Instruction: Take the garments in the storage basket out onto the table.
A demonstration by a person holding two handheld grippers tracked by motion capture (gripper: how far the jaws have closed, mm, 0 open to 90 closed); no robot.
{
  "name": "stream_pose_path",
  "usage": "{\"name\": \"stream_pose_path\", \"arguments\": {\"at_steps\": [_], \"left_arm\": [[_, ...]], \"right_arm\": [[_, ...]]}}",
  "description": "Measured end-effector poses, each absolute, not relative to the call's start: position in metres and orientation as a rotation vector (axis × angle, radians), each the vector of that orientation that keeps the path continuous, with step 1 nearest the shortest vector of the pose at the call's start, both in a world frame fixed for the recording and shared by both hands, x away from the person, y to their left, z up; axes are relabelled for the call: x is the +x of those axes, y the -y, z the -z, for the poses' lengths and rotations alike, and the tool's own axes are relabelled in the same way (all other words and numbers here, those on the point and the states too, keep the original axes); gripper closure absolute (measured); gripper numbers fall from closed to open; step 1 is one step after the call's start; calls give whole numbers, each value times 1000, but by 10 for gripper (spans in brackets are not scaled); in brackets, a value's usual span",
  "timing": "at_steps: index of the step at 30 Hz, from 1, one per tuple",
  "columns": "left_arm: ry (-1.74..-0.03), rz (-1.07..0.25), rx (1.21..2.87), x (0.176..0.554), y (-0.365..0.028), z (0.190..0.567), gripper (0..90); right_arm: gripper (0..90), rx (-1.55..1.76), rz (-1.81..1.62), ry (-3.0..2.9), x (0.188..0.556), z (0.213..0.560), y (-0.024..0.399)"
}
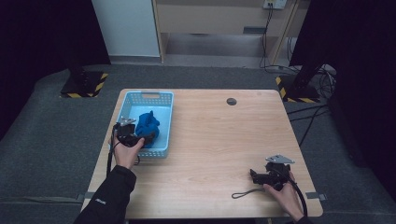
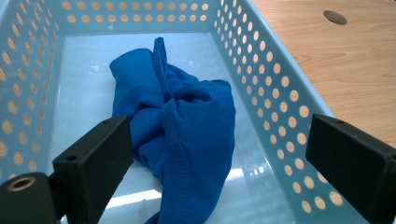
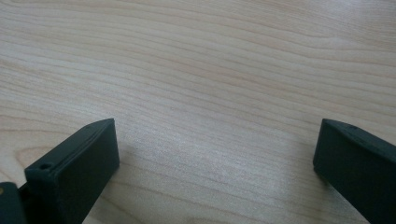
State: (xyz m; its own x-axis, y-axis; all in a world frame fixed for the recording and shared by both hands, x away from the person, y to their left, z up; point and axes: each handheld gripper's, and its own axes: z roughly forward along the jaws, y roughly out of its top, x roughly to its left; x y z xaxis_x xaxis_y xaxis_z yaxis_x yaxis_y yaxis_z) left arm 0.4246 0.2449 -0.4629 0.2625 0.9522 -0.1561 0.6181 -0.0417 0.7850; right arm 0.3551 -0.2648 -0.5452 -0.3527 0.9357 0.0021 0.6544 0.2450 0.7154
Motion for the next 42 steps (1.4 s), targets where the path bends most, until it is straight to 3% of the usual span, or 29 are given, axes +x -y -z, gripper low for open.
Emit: {"name": "stream_pose_path", "arguments": {"at_steps": [31, 42], "left_arm": [[-1456, -539, 1794, 451, -236, 474, 78], [-1481, -538, 1822, 456, -235, 480, 133]], "right_arm": [[5, 1451, -884, -2096, 355, 545, 265], [5, 1451, -884, -2096, 355, 545, 265]]}}
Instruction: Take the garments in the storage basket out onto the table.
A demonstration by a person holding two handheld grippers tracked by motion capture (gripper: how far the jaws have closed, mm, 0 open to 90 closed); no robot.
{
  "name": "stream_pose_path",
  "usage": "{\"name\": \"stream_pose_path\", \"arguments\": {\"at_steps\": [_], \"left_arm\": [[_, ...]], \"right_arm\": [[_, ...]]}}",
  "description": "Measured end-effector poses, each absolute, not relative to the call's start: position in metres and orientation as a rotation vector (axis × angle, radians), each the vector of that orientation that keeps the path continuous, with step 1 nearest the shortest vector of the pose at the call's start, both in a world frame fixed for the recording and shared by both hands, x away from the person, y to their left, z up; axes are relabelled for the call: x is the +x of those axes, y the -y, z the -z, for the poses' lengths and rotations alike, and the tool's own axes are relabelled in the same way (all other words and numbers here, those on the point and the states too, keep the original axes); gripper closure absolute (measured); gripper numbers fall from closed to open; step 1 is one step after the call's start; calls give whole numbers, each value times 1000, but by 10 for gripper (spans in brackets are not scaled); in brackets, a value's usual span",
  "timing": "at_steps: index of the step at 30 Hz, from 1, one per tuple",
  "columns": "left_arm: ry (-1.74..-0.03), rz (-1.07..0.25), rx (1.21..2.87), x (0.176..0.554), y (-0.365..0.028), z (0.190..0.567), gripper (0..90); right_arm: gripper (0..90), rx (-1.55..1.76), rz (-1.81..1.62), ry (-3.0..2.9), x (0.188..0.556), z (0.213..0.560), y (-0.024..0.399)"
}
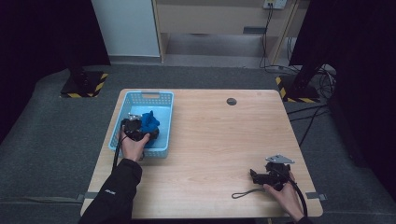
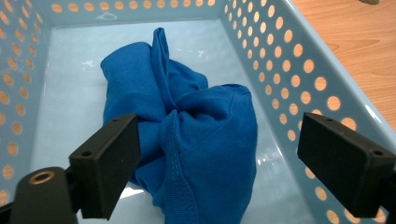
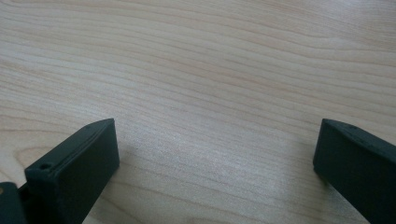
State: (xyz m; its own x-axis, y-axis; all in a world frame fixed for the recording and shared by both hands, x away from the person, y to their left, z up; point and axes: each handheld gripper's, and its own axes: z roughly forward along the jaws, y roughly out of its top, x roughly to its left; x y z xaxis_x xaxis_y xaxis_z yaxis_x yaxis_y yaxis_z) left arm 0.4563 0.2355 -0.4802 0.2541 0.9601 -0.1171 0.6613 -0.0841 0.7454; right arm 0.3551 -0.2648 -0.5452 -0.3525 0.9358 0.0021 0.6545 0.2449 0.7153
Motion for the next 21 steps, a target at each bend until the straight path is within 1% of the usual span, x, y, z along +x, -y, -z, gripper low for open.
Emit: {"name": "stream_pose_path", "arguments": {"at_steps": [12, 14, 16, 17, 20, 21], "left_arm": [[-1509, -525, 1878, 462, -232, 483, 201], [-1517, -520, 1886, 462, -231, 484, 229], [-1522, -517, 1889, 462, -231, 484, 232], [-1524, -515, 1893, 462, -231, 484, 256], [-1534, -519, 1912, 462, -230, 485, 269], [-1536, -522, 1917, 462, -230, 485, 286]], "right_arm": [[5, 1451, -884, -2096, 355, 545, 265], [5, 1451, -884, -2095, 355, 545, 265], [5, 1451, -884, -2096, 355, 545, 265], [5, 1451, -884, -2095, 355, 545, 265], [5, 1451, -884, -2096, 355, 545, 265], [5, 1451, -884, -2096, 355, 545, 265]]}}
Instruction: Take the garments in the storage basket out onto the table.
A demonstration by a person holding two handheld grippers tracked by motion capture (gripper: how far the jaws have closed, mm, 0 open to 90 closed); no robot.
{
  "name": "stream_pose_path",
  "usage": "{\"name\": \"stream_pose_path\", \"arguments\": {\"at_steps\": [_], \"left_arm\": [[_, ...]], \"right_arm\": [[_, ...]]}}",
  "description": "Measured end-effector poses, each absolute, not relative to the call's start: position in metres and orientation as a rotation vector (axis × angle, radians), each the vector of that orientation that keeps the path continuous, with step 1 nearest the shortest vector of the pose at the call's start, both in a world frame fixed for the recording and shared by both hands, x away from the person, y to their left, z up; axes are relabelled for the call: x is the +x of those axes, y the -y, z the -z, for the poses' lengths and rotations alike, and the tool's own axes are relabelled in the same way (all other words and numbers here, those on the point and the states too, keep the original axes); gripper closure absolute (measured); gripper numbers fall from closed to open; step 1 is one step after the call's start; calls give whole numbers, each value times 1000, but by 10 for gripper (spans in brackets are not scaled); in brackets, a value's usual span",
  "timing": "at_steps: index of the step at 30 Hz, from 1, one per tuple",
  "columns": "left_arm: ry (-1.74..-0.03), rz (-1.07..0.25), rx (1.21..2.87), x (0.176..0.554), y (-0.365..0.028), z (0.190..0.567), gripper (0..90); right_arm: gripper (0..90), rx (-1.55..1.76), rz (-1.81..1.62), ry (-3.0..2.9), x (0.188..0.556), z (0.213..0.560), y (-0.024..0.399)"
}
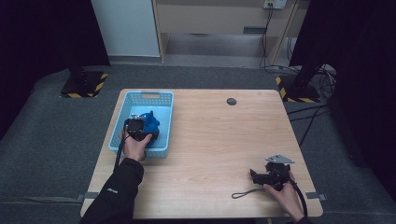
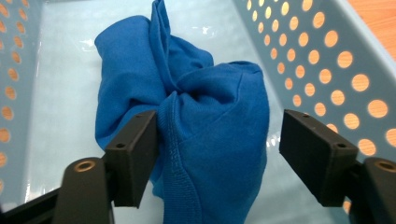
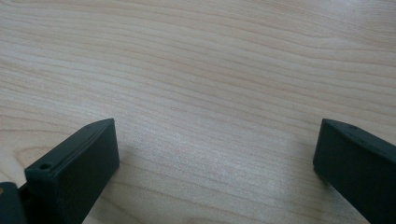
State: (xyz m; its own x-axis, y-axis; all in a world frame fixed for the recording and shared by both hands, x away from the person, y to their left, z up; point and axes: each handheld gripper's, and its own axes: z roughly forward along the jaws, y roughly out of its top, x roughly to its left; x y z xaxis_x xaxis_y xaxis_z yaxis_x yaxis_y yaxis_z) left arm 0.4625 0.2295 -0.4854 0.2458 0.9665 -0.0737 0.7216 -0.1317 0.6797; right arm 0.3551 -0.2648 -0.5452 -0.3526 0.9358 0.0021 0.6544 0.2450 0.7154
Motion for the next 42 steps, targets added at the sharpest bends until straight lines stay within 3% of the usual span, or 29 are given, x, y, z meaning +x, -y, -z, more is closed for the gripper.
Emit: {"name": "stream_pose_path", "arguments": {"at_steps": [20, 42], "left_arm": [[-1572, -514, 1873, 459, -232, 490, 515], [-1571, -475, 1753, 449, -251, 478, 541]], "right_arm": [[5, 1451, -884, -2096, 355, 545, 265], [5, 1451, -884, -2096, 355, 545, 265]]}}
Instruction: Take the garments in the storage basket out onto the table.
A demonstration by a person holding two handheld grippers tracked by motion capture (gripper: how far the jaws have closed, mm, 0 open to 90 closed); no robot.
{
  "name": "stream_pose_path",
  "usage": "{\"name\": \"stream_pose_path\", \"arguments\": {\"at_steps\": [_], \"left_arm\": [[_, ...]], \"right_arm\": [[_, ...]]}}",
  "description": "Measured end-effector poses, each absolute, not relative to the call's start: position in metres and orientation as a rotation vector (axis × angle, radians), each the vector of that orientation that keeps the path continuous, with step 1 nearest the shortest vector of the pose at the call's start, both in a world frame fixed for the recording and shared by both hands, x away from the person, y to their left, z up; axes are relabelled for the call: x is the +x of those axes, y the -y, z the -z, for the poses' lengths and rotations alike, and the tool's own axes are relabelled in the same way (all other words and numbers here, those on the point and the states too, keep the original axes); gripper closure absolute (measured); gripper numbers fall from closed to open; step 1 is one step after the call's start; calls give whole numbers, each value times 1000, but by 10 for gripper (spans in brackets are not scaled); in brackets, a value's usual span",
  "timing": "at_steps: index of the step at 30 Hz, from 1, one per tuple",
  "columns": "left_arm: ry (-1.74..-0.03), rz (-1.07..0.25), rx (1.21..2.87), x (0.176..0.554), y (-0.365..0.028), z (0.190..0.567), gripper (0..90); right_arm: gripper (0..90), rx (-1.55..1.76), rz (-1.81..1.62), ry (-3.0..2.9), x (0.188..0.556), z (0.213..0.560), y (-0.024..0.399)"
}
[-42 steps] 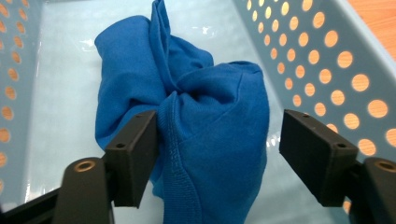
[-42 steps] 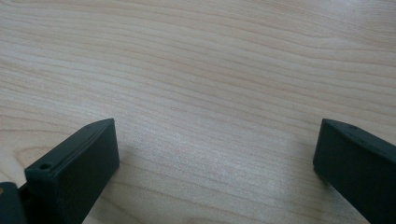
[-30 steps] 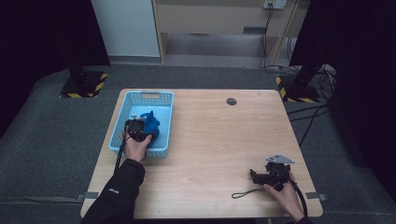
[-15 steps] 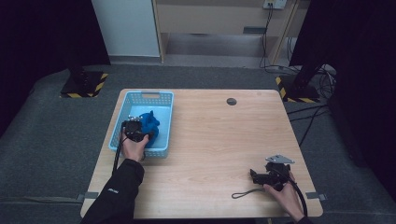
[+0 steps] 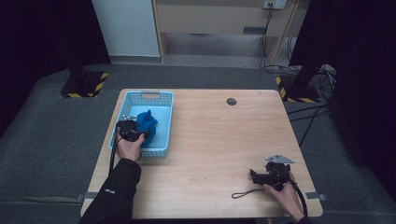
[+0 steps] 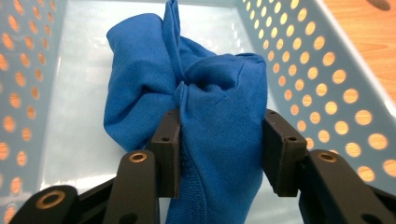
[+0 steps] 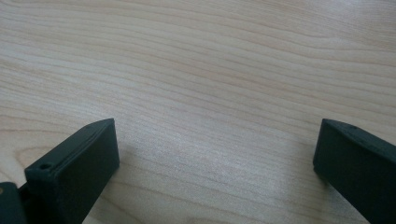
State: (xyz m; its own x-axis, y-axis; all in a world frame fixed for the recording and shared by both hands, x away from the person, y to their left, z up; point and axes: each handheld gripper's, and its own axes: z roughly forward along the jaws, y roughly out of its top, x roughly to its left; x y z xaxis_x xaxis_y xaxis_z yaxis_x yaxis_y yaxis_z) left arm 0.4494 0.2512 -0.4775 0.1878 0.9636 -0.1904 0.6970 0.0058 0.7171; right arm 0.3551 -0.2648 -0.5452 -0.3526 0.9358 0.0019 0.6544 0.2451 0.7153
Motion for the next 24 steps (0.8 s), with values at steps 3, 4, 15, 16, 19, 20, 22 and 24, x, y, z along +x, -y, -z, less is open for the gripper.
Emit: {"name": "stream_pose_path", "arguments": {"at_steps": [3, 4, 15, 16, 19, 20, 22, 24], "left_arm": [[-1562, -485, 1739, 447, -253, 471, 540], [-1562, -485, 1739, 447, -253, 471, 540], [-1528, -490, 1714, 441, -253, 458, 540], [-1528, -490, 1714, 441, -253, 458, 540], [-1524, -485, 1709, 440, -254, 456, 540], [-1522, -485, 1706, 440, -254, 455, 540], [-1514, -484, 1694, 438, -254, 450, 540], [-1507, -482, 1685, 437, -255, 447, 540]], "right_arm": [[5, 1451, -884, -2095, 355, 545, 265], [5, 1451, -884, -2095, 355, 545, 265], [5, 1451, -884, -2096, 355, 545, 265], [5, 1451, -884, -2096, 355, 545, 265], [4, 1451, -884, -2096, 355, 545, 265], [5, 1451, -884, -2096, 355, 545, 265], [5, 1452, -884, -2095, 355, 545, 265], [5, 1451, -884, -2095, 355, 545, 265]]}}
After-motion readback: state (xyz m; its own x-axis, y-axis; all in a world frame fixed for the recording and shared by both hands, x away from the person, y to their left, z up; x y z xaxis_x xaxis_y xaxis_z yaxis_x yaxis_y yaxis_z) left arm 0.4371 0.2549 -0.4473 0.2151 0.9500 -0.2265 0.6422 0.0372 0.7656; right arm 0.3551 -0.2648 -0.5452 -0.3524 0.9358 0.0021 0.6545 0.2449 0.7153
